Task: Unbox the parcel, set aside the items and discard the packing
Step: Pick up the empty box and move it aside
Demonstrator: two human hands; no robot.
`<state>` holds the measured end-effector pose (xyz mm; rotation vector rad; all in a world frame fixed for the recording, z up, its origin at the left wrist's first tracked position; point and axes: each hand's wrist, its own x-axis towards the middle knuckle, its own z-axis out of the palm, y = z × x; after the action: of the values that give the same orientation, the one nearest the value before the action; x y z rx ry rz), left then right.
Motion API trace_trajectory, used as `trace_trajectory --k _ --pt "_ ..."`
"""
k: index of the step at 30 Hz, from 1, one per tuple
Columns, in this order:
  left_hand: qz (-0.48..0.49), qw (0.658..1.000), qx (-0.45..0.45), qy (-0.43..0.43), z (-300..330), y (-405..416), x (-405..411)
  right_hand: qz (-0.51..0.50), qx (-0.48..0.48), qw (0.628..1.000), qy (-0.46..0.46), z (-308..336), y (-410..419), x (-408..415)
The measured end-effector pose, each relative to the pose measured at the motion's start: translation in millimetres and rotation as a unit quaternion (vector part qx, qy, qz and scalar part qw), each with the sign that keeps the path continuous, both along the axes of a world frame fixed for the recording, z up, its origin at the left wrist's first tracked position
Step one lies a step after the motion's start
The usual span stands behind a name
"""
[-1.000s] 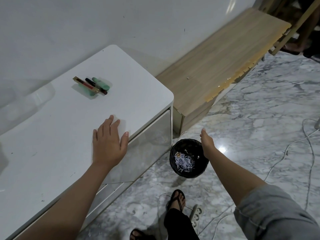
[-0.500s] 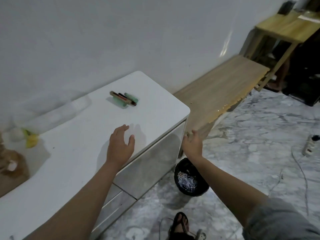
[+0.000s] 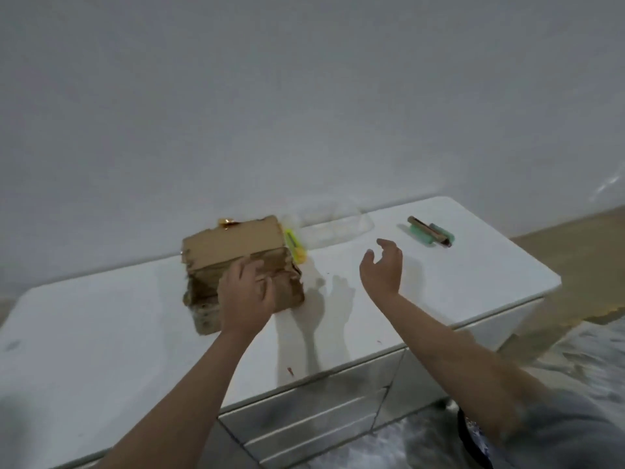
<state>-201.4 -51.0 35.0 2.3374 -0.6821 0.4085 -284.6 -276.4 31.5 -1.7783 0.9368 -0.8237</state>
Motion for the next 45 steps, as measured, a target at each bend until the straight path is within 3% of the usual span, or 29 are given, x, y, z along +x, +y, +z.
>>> trace_trajectory --k 3,7,15,19,23,28,31,34,37,41,45 --pt "0.074 0.997 -0.009 0.01 3.1 46.1 20.1 0.072 0.022 0.997 0.011 4.1 48.5 40.9" --pt "0.127 0.985 -0.05 0.108 0.0 81.6 41.9 0.139 0.021 0.99 0.03 9.3 84.1 85.7" --pt "0.114 0.943 -0.153 0.274 -6.5 77.9 76.9 0.188 0.068 0.972 0.121 8.2 88.6 150.5" --pt "0.127 0.892 -0.257 0.35 -3.7 59.2 85.5 0.19 0.129 0.966 0.117 -1.8 84.8 161.8" --pt "0.154 0.867 -0.303 0.363 -9.8 51.6 90.7 0.189 0.162 0.966 0.068 -6.7 80.6 168.7" --pt "0.133 0.794 -0.415 0.423 -10.0 56.5 101.7 0.207 0.326 0.922 -0.01 -3.5 73.9 165.8" --pt "0.154 0.722 -0.503 0.448 -8.8 59.3 106.2 0.228 0.342 0.911 -0.033 -4.0 62.1 163.8" --pt "0.151 0.697 -0.537 0.45 -12.9 66.5 109.7 0.254 0.364 0.895 -0.034 -7.1 51.2 158.2" --pt "0.14 0.695 -0.528 0.467 -10.1 76.5 108.3 0.302 0.368 0.879 -0.008 -7.2 42.7 146.7" --pt "0.123 0.794 -0.348 0.482 -12.6 83.7 94.8 0.352 0.299 0.882 0.09 -11.7 48.0 128.7" --pt "0.106 0.829 -0.316 0.449 -12.6 85.6 71.9 0.334 0.201 0.918 0.069 -13.3 69.5 97.9"
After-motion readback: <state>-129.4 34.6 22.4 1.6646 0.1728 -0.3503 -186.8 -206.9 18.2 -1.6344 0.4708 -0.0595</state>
